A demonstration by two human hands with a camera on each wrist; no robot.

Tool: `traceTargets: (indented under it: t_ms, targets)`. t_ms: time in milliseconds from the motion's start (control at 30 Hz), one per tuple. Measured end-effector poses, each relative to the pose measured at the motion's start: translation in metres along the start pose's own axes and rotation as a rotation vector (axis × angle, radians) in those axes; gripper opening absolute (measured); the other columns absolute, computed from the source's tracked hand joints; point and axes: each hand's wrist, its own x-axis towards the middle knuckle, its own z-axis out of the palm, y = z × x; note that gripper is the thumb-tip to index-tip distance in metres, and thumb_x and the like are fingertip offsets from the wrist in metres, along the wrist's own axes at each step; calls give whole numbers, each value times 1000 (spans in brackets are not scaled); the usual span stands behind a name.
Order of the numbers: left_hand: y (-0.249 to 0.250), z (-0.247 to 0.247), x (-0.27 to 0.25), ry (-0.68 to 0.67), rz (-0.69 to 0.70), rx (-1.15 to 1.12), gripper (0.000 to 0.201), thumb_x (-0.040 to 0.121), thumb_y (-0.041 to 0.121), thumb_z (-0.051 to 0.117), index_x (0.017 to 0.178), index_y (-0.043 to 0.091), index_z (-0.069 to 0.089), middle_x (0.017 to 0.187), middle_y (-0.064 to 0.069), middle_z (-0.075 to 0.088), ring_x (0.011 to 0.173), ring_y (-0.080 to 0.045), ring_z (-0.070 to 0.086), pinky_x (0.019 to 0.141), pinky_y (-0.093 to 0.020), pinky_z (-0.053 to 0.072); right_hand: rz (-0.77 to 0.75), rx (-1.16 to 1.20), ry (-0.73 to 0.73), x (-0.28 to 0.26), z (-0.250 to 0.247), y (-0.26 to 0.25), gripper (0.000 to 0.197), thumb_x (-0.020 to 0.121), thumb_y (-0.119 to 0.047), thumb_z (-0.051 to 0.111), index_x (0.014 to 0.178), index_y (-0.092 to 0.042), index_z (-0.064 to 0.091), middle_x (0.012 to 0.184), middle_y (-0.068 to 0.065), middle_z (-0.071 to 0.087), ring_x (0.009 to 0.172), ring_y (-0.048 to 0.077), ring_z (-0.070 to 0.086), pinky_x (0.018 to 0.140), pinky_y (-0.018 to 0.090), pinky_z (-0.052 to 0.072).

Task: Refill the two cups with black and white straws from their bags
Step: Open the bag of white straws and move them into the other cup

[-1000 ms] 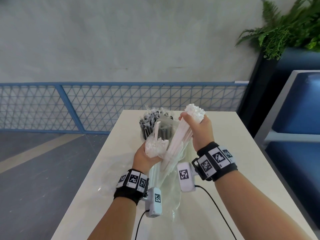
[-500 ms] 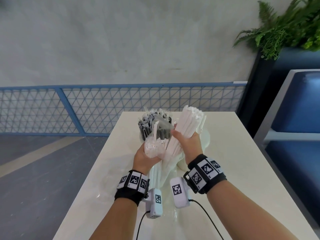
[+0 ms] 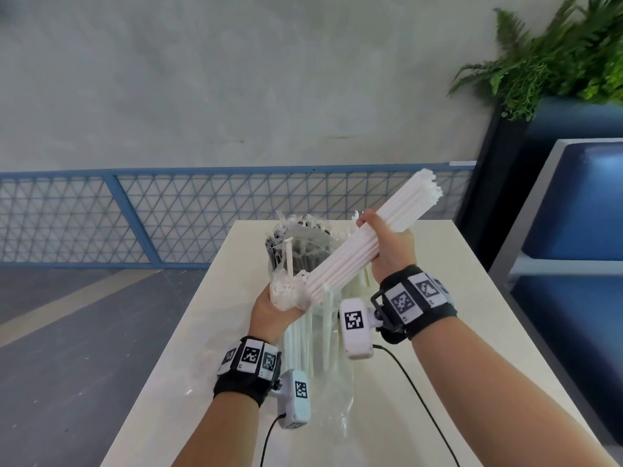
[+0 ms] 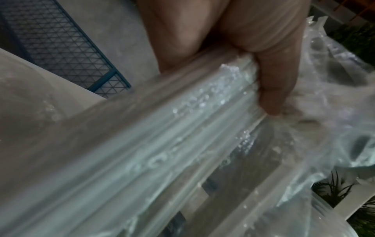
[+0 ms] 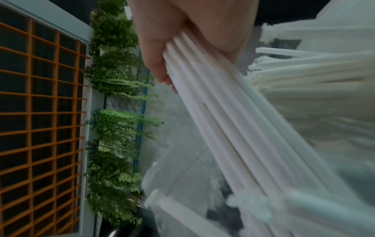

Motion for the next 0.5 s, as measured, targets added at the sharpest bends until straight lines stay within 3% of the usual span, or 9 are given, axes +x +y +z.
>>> traceTargets:
  t_ms: [67, 167, 300, 433, 500]
  targets:
    - [2, 2, -2, 13, 7, -16, 42, 69, 1, 77, 102, 16, 56, 100, -2, 61, 100, -20, 57, 77, -21, 44, 53, 2, -37, -5, 0, 12, 10, 78, -5, 69, 76, -9, 60, 75, 7, 61, 70, 20, 58, 66, 32, 50]
    - [5, 1, -5, 25, 34, -24, 44, 71, 0, 75, 108, 14, 55, 102, -2, 59, 100, -17, 54, 82, -22, 41, 94, 35, -87, -10, -1, 23, 11, 79, 0, 67, 78, -9, 60, 72, 6, 64, 73, 21, 62, 76, 36, 51]
    - [7, -1, -6, 17, 31, -54, 43, 70, -4, 74, 102, 15, 54, 95, 2, 59, 92, -13, 54, 82, -23, 40, 72, 105, 25, -5, -6, 17, 4, 82, -2, 63, 82, -4, 59, 64, 2, 66, 66, 16, 62, 64, 27, 52]
    - [7, -1, -5, 19, 27, -57, 40, 70, -5, 73, 99, 15, 55, 85, 9, 59, 89, -14, 55, 69, -16, 43, 8, 25, 141, 6, -17, -4, 11, 85, -12, 61, 79, -4, 58, 70, 4, 59, 58, 13, 56, 50, 19, 48]
    - [6, -1, -5, 19, 26, -58, 39, 71, -4, 73, 99, 15, 55, 87, 6, 60, 90, -15, 55, 76, -22, 44, -56, 20, 171, 12, -25, -12, 13, 84, -14, 61, 77, -4, 57, 67, 4, 57, 56, 14, 55, 51, 21, 47]
